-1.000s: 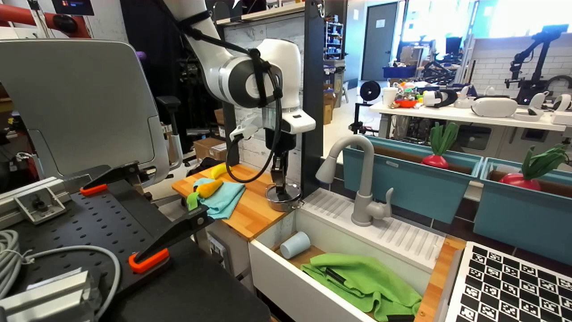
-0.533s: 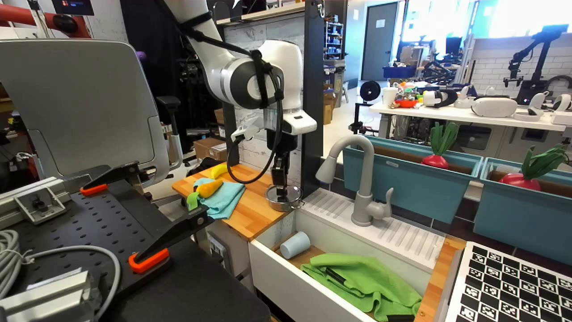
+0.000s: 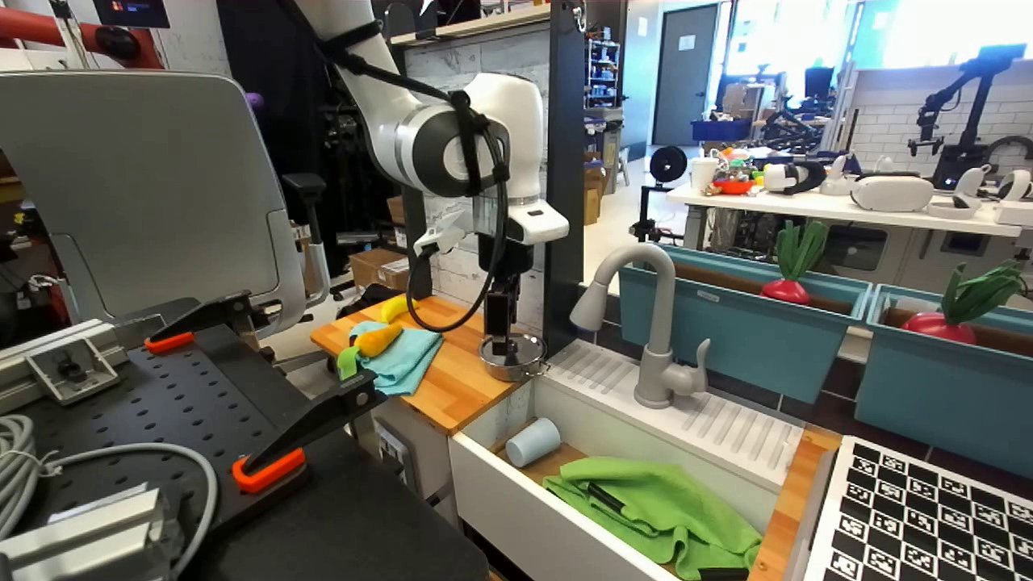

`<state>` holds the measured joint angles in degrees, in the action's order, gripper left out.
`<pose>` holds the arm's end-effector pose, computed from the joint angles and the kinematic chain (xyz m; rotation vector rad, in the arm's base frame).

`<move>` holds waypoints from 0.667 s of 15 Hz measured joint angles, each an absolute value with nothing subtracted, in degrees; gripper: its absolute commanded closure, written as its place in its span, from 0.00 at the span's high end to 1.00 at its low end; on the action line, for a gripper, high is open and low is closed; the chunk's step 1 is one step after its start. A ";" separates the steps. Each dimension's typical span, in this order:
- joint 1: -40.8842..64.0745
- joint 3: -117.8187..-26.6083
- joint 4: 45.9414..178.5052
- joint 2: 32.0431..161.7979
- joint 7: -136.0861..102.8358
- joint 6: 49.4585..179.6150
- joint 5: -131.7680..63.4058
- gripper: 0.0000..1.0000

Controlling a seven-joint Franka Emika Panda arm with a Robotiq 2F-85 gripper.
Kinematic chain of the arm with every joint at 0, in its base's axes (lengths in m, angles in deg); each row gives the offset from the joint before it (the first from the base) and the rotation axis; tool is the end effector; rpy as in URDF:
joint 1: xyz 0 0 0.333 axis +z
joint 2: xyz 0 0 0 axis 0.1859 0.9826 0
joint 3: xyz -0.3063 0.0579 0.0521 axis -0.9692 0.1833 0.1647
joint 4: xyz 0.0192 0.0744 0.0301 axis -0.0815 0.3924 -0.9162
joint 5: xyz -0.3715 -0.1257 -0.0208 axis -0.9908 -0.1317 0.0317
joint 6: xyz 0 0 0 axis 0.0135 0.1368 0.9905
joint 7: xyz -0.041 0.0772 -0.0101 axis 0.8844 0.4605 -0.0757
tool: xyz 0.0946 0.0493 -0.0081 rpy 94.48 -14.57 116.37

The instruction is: Remove the plush toy from the pot then put the lid on top

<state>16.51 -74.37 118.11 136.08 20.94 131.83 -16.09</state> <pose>0.6351 -0.0082 0.0279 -2.7865 1.4011 0.0524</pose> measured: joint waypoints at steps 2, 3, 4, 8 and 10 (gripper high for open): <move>16.77 -73.95 120.44 134.67 19.67 131.95 -16.17 1.00; 17.10 -73.83 122.34 133.49 19.00 132.30 -16.20 1.00; 17.51 -73.72 124.68 132.00 18.25 133.09 -16.25 1.00; 20.36 -74.25 136.00 124.15 16.16 136.38 -17.35 1.00; 22.22 -75.46 139.43 121.52 16.41 136.38 -18.40 1.00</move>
